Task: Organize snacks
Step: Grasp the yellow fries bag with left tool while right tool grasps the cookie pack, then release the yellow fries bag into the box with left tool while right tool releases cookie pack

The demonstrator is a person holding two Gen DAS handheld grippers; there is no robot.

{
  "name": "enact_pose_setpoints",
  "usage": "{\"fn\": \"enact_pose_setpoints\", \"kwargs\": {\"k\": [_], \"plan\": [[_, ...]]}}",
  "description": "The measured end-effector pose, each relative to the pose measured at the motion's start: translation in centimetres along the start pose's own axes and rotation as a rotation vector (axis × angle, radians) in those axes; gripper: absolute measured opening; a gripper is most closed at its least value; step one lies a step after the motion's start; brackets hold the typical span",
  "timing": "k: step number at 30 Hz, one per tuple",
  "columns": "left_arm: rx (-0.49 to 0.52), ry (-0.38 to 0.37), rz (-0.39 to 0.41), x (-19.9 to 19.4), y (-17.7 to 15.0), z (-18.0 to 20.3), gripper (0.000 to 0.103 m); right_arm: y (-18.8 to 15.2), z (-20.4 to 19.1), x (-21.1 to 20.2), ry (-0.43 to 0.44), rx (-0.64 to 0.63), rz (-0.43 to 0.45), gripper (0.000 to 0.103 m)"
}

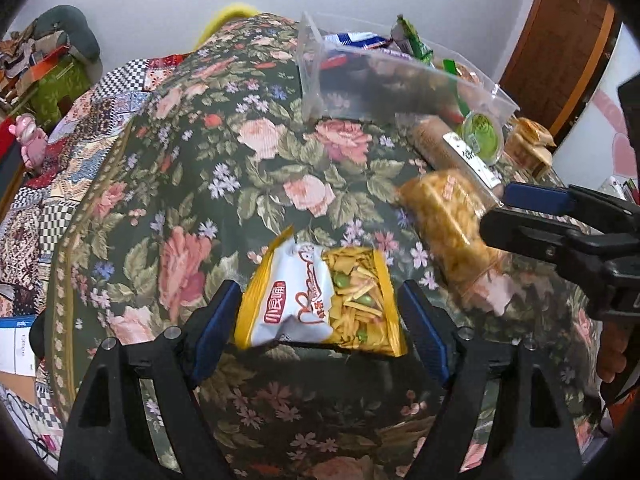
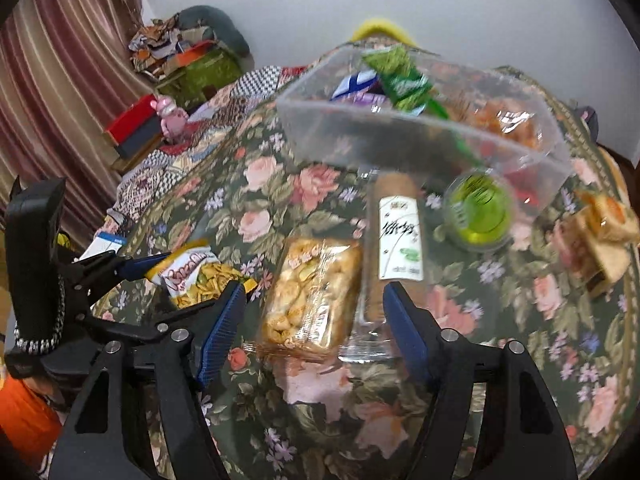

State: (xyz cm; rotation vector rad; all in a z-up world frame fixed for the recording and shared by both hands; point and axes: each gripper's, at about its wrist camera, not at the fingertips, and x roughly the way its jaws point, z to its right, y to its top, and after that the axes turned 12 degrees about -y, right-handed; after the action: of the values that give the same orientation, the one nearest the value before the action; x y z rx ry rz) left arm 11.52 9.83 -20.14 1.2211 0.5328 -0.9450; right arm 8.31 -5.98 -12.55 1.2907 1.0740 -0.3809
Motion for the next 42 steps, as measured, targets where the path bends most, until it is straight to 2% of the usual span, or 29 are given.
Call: {"fn": "enact_pose_setpoints", "kwargs": {"k": [7,10,12,13,15,17,21,26,31,42], "plan": [[0.051,0.038,0.025,1.0,-0.5,0.3,0.082,0.1,-1.3,1.6,0.010,-0.030,-0.039,0.065],[0.065,0.045,0.042,1.2,-0.6,0.4,0.081,0.1,-1.4,2.3,0.000,-0.032,-0.057,0.058],[0.070,0.047,0.051,1.2,-0.7,0.4,0.077,0.1,-1.2,2.7,-0.003,-0.027,-0.067,0.048],[0.072,0.051,0.054,1.1,-0.7,0.4,0.071,0.1,-1.0,2.7,-0.006,-0.027,-0.067,0.045],[0.068,0.044,0.055,1.0,-0.6,0.3,0.069,0.1,-0.7,2.7,-0.009,-0.028,-0.063,0.044],[0.059,0.027,0.058,0.7,-0.4,0.2,0.062,0.0,-0.6,2.4,-0.014,-0.031,-0.059,0.043],[0.041,0.015,0.066,0.1,0.1,0.2,0.058,0.1,-0.1,2.0,0.001,-0.014,-0.055,0.043],[0.032,0.009,0.099,-1.1,1.0,0.4,0.055,0.4,1.0,0.2,0.022,0.020,-0.024,0.043],[0.052,0.007,0.146,-2.7,2.4,1.6,0.055,1.6,2.2,-2.3,0.018,0.032,0.045,0.043],[0.086,-0.025,0.262,-5.3,8.8,4.6,0.055,5.4,6.2,-6.1,-0.062,0.055,0.185,0.043]]}}
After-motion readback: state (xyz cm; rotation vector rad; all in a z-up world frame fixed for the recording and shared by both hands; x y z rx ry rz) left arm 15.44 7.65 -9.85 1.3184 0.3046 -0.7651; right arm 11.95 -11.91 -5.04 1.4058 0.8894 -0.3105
